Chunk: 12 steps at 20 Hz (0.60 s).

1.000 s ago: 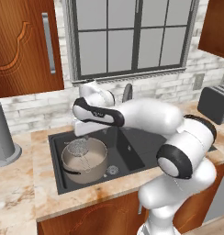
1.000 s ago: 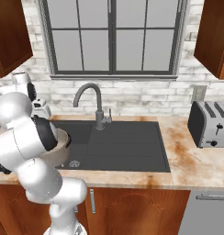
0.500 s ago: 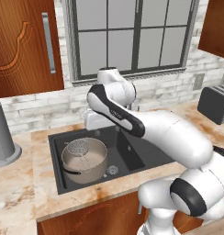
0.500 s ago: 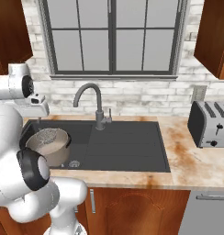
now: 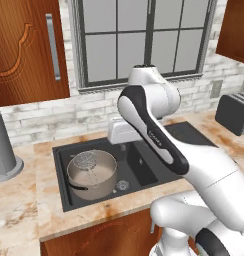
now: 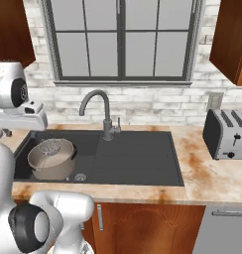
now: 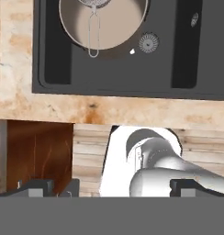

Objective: Pick the pot and strainer and place them in the sink. Then turn on the water.

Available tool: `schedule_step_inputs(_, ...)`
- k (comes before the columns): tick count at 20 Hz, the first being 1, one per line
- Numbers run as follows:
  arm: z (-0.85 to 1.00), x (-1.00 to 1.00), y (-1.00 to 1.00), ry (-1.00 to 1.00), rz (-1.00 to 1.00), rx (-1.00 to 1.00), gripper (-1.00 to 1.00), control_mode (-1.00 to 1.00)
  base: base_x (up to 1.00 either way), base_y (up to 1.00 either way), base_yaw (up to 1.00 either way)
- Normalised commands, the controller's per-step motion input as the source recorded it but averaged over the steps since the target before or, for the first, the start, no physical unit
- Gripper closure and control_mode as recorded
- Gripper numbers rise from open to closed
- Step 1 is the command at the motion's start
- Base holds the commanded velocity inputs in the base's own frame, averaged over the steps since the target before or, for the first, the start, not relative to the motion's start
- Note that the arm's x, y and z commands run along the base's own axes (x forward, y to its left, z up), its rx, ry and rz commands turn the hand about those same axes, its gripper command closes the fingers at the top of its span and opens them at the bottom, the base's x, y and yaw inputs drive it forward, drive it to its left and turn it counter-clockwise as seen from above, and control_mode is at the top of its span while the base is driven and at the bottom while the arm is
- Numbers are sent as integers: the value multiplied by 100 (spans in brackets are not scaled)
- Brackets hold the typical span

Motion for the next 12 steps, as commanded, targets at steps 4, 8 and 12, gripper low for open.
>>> schedule_step_inputs(4, 16, -62, -7, -8, 0, 0, -100, -100, 0, 0, 0)
schedule_step_inputs(8, 10, -38, -7, -7, 0, -1, -100, -100, 0, 0, 0)
schedule_step_inputs(12, 10, -35, -28, -13, 0, -4, -100, -100, 0, 0, 0)
